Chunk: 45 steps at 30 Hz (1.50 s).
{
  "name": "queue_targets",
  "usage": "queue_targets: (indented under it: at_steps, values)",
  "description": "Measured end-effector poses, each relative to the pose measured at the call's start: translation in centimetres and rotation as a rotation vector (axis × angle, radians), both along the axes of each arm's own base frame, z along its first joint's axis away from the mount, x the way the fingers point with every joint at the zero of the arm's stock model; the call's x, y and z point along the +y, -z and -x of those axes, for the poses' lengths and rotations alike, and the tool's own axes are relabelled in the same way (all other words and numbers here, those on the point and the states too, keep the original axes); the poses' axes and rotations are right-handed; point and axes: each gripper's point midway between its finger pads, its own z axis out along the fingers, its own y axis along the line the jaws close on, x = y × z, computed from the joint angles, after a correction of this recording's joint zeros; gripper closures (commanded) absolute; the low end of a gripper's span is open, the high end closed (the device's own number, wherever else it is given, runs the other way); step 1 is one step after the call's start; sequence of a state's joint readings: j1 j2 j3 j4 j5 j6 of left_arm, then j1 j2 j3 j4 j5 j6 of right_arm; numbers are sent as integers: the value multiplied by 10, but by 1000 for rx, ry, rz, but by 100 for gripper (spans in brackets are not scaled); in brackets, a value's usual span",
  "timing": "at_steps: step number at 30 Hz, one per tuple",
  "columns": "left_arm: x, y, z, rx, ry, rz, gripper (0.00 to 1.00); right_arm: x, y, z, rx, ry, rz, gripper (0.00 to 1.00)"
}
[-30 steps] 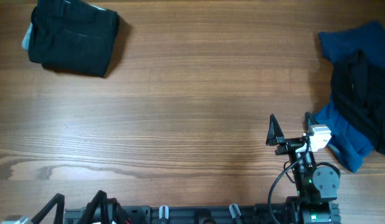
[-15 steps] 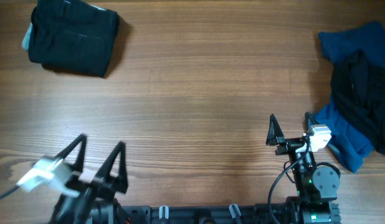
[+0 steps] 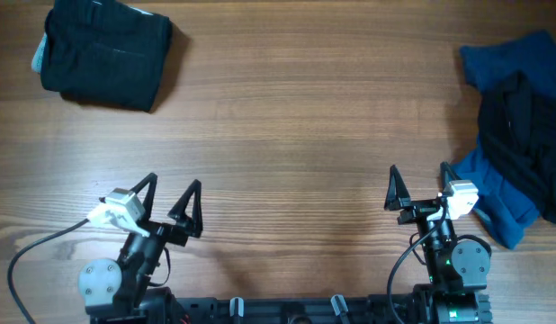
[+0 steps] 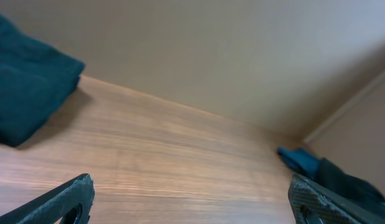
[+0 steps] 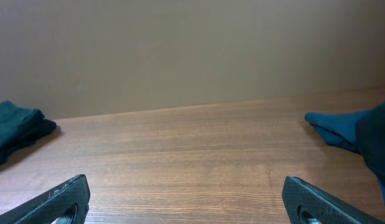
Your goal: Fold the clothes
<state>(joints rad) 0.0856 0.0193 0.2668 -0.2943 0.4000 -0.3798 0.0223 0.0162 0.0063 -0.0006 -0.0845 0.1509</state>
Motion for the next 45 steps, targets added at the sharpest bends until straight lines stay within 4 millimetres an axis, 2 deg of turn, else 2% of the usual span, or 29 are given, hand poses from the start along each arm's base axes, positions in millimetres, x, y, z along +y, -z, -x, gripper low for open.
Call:
queue_targets:
  at_steps: [5,9,20,24,32,45]
  values:
    - [5,7,-6,-27,-26,-69,0,0,0,0,0,0,0,0]
    - [9,22,-10,-15,-46,-113,0,0,0,0,0,0,0,0]
    - [21,45,-25,-61,-114,-145,0,0,0,0,0,0,0,0]
    - [22,61,-27,-33,-115,-160,0,0,0,0,0,0,0,0]
    - [22,61,-27,-52,-112,-230,0,0,0,0,0,0,0,0]
    - [24,61,-28,-54,-122,-244,0,0,0,0,0,0,0,0]
